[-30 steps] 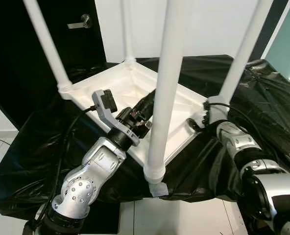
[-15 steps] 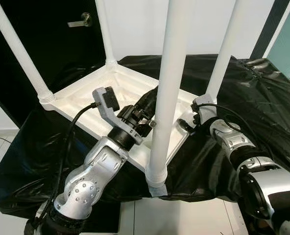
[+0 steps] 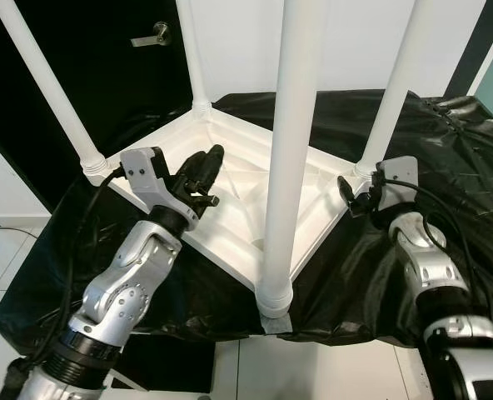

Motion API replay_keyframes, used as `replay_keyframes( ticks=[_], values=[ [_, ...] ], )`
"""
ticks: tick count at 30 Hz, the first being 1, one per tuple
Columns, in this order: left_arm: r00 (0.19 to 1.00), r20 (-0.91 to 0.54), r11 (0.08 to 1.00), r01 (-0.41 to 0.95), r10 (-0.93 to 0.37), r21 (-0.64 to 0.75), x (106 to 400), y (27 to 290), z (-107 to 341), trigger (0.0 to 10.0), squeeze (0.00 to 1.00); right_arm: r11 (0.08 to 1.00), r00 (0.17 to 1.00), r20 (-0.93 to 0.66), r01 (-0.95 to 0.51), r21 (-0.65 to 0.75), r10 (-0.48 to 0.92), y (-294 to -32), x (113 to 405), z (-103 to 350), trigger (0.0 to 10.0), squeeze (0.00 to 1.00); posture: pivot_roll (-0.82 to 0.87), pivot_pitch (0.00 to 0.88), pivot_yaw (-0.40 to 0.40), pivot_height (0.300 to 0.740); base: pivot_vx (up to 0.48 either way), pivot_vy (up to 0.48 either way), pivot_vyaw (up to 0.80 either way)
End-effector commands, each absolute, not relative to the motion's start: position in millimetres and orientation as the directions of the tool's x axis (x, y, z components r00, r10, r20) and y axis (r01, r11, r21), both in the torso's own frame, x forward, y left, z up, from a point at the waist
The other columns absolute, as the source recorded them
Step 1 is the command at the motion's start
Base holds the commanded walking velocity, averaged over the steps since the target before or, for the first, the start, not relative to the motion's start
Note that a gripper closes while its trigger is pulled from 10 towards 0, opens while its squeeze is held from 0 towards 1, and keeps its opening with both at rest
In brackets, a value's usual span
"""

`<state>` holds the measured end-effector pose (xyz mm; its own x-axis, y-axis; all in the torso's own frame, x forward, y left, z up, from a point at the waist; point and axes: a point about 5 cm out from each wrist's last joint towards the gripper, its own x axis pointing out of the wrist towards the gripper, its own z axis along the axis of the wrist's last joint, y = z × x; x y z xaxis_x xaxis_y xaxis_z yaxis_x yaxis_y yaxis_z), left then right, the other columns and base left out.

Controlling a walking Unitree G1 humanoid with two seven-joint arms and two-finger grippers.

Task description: Building children table

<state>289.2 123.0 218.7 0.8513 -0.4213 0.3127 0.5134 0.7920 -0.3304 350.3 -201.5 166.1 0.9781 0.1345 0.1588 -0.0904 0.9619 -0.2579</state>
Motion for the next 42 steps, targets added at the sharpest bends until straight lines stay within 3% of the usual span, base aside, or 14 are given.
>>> replay_keyframes(
  ticks=[1,8,10,12,13,18,23,24,25,26,33,35,36,42],
  values=[
    [0.270,0.375,0.301,0.953,-0.887,0.026,261,110,214,10.0,0.00,0.971,0.980,0.156,-0.083,-0.224,0.120,-199,345,163,10.0,0.00,-0.09,0.000,0.054,0.740,0.000,0.000,0.00],
    [0.403,0.111,0.411,0.909,-0.909,0.068,270,126,180,10.0,0.00,0.983,0.982,0.173,-0.041,-0.181,0.073,-195,324,156,10.0,0.00,-0.08,0.000,0.047,0.740,0.000,0.000,0.00],
    [0.483,0.014,0.482,0.873,-0.876,0.079,274,134,167,10.0,0.00,0.989,0.984,0.171,-0.020,-0.144,0.045,-191,313,149,10.0,0.00,-0.08,0.000,0.046,0.740,0.000,0.000,0.00],
    [0.483,0.014,0.482,0.873,-0.876,0.079,274,134,167,10.0,0.00,0.989,0.984,0.171,-0.020,-0.144,0.045,-191,313,149,10.0,0.00,-0.08,0.000,0.046,0.740,0.000,0.000,0.00],
    [0.562,-0.061,0.552,0.825,-0.825,0.123,280,144,155,10.0,0.00,0.991,0.988,0.146,-0.036,-0.126,0.054,-182,299,139,10.0,0.00,-0.07,0.000,0.043,0.740,0.000,0.000,0.00],
    [0.635,-0.170,0.607,0.772,-0.754,0.190,292,154,140,10.0,0.00,0.993,0.990,0.121,-0.056,-0.104,0.069,-175,289,135,10.0,0.00,-0.07,0.000,0.046,0.740,0.000,0.000,0.00],
    [0.641,-0.197,0.603,0.766,-0.742,0.223,295,157,137,10.0,0.00,0.991,0.989,0.118,-0.081,-0.109,0.093,-170,286,135,10.0,0.00,-0.07,0.000,0.049,0.740,0.000,0.000,0.00],
    [0.617,-0.211,0.574,0.785,-0.758,0.233,297,162,135,10.0,0.33,0.990,0.988,0.108,-0.096,-0.105,0.107,-166,283,135,10.0,0.00,-0.08,0.000,0.050,0.740,0.000,0.000,0.00],
    [0.617,-0.211,0.574,0.785,-0.758,0.233,297,162,135,10.0,0.33,0.990,0.988,0.108,-0.096,-0.105,0.107,-166,283,135,10.0,0.00,-0.08,0.000,0.050,0.740,0.000,0.000,0.00],
    [0.549,-0.226,0.510,0.834,-0.805,0.210,296,170,136,10.0,1.00,0.988,0.988,0.090,-0.114,-0.107,0.123,-162,274,134,10.0,0.00,-0.08,0.000,0.062,0.740,0.000,0.000,0.00],
    [0.366,-0.245,0.332,0.928,-0.898,0.170,281,181,147,10.0,1.00,0.983,0.988,0.048,-0.140,-0.118,0.147,-161,258,129,10.0,0.00,-0.09,0.000,0.077,0.740,0.000,0.000,0.00],
    [0.351,-0.258,0.312,0.933,-0.900,0.182,279,182,148,10.0,1.00,0.982,0.988,0.044,-0.142,-0.120,0.149,-162,257,129,10.0,0.00,-0.09,0.000,0.080,0.740,0.000,0.000,0.00],
    [0.338,-0.270,0.298,0.937,-0.902,0.181,279,183,148,10.0,0.00,0.982,0.988,0.040,-0.144,-0.123,0.150,-162,256,129,10.0,0.00,-0.09,0.000,0.081,0.740,0.000,0.000,0.00],
    [0.281,-0.408,0.168,0.942,-0.869,0.292,280,176,143,10.0,0.00,0.980,0.988,0.026,-0.144,-0.135,0.149,-166,257,129,10.0,0.00,-0.09,0.000,0.089,0.740,0.000,0.000,0.00]
  ],
)
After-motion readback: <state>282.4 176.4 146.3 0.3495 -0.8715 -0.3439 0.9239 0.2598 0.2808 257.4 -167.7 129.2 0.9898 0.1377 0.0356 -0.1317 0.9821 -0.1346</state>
